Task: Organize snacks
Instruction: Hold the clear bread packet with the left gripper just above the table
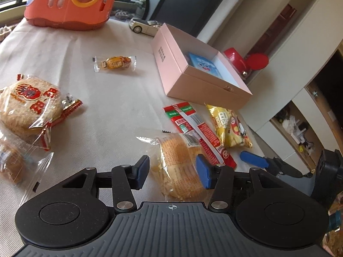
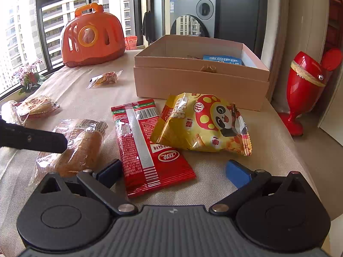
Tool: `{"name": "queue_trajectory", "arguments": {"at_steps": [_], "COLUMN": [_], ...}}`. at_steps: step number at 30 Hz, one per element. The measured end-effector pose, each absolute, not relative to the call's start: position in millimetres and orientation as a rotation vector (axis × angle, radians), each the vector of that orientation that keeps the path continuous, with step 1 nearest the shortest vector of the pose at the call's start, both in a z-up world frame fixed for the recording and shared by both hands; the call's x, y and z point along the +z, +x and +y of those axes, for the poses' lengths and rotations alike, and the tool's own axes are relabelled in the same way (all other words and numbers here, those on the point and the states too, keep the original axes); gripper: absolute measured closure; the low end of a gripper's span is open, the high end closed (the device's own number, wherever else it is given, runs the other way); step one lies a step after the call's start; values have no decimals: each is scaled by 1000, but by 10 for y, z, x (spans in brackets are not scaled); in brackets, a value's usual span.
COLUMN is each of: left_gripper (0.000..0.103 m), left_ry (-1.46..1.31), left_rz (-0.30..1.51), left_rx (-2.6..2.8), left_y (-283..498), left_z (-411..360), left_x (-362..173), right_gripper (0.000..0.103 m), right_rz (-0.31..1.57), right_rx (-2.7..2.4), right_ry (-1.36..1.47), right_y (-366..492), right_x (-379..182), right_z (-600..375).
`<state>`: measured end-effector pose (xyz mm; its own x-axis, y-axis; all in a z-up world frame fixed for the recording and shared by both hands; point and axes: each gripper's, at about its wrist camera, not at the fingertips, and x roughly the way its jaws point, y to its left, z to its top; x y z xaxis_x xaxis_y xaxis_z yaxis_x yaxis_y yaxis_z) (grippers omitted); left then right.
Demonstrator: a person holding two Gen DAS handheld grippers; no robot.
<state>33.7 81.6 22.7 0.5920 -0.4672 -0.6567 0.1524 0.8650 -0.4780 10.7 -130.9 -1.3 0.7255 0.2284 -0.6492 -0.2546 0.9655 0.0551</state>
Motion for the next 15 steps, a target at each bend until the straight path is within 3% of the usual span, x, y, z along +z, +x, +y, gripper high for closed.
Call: {"name": "queue_trajectory", "arguments": {"at_steps": [5, 9, 15], "left_gripper": [43, 44, 59], "left_ry": [-378, -391, -419], "left_rz": [881, 871, 827], "left_rx": [-373, -396, -384], "left_y": [545, 569, 391], "left_z": [652, 632, 817], "left_x": [201, 168, 170], "right_gripper": [0, 0, 0], "right_rz": [708, 706, 704], "right_rx": [263, 265, 267], "right_ry": [-34, -31, -29], "right_y": [97, 90, 85], "right_x": [-11, -10, -10], "right_z": [-1318, -1320, -1319]}}
